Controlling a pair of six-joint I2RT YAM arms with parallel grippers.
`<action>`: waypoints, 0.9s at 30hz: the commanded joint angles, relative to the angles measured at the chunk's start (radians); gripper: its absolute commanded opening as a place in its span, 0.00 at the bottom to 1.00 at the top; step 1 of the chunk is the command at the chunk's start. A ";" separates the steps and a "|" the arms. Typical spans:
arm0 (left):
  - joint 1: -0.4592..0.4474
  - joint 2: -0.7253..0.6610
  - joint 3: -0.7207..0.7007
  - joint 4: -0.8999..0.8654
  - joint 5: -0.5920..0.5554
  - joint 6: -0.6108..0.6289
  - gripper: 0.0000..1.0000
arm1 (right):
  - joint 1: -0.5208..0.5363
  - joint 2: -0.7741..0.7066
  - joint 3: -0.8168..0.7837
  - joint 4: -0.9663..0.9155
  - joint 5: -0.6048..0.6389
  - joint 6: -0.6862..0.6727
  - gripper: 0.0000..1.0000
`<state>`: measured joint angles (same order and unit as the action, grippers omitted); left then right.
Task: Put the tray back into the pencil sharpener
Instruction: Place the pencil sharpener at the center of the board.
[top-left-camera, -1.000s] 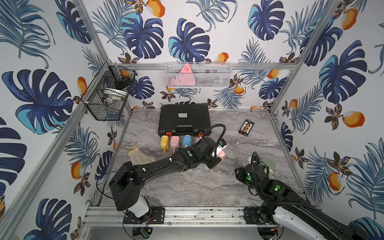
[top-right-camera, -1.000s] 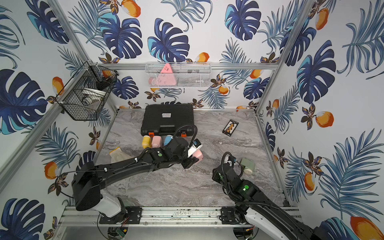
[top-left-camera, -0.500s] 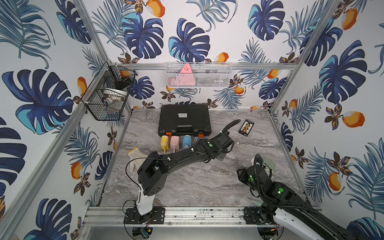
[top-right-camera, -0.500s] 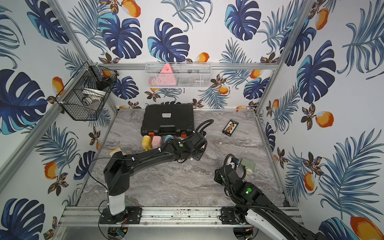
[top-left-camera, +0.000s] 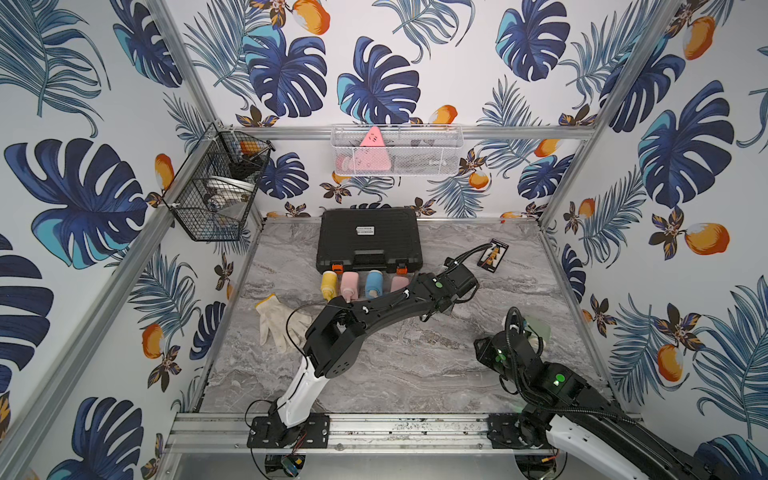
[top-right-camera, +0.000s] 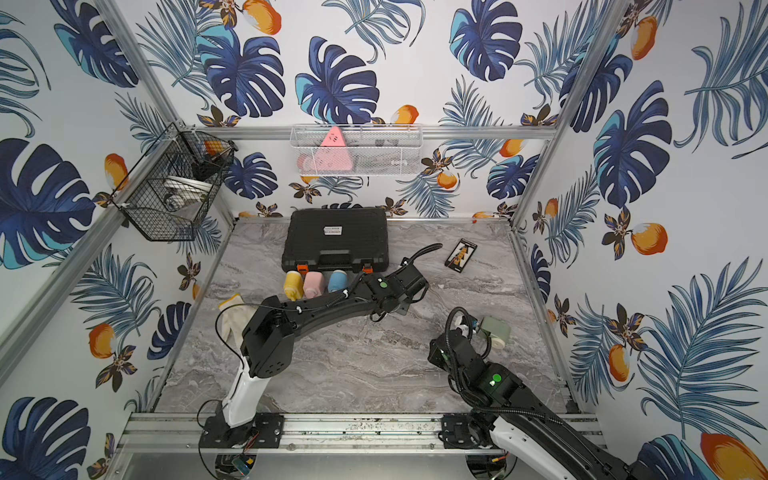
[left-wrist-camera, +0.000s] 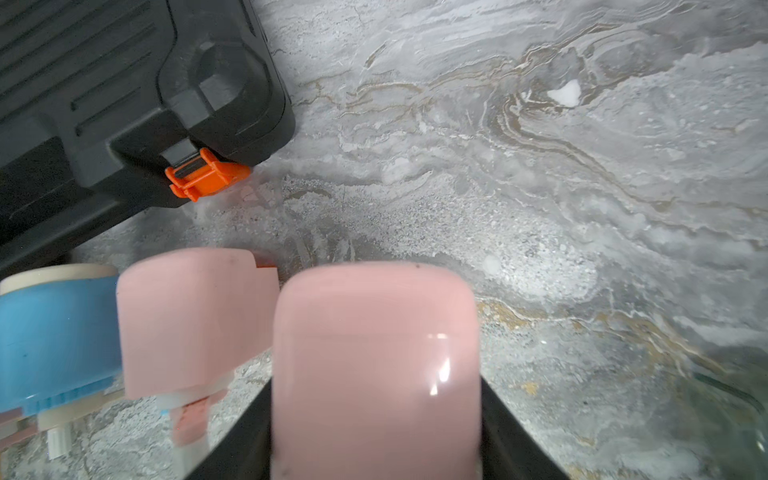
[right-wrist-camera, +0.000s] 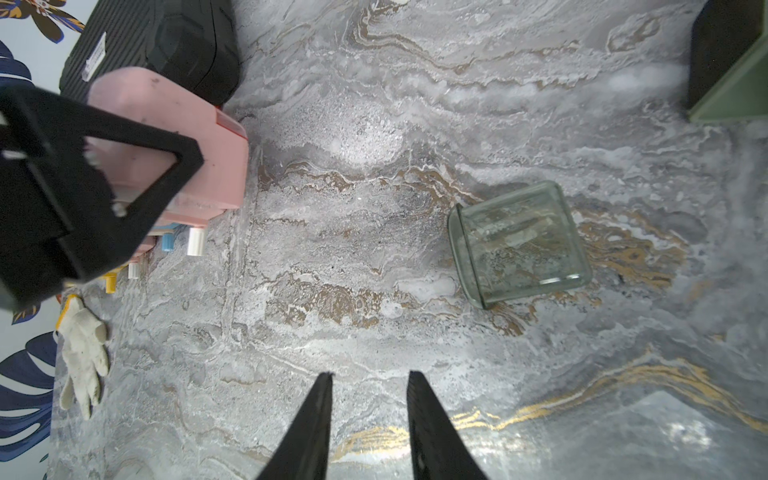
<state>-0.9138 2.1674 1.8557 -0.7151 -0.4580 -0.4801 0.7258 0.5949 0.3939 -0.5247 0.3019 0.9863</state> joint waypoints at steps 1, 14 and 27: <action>0.007 0.024 0.021 -0.006 -0.030 -0.029 0.01 | 0.001 0.000 0.008 -0.003 0.012 -0.004 0.33; 0.080 0.112 0.072 0.016 0.051 -0.092 0.11 | 0.001 0.013 0.014 -0.002 0.017 -0.003 0.33; 0.104 0.141 0.099 -0.003 0.084 -0.105 0.57 | 0.002 0.016 0.013 0.004 0.012 -0.003 0.33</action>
<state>-0.8104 2.3054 1.9491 -0.7078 -0.3801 -0.5735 0.7258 0.6102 0.4007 -0.5251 0.3050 0.9833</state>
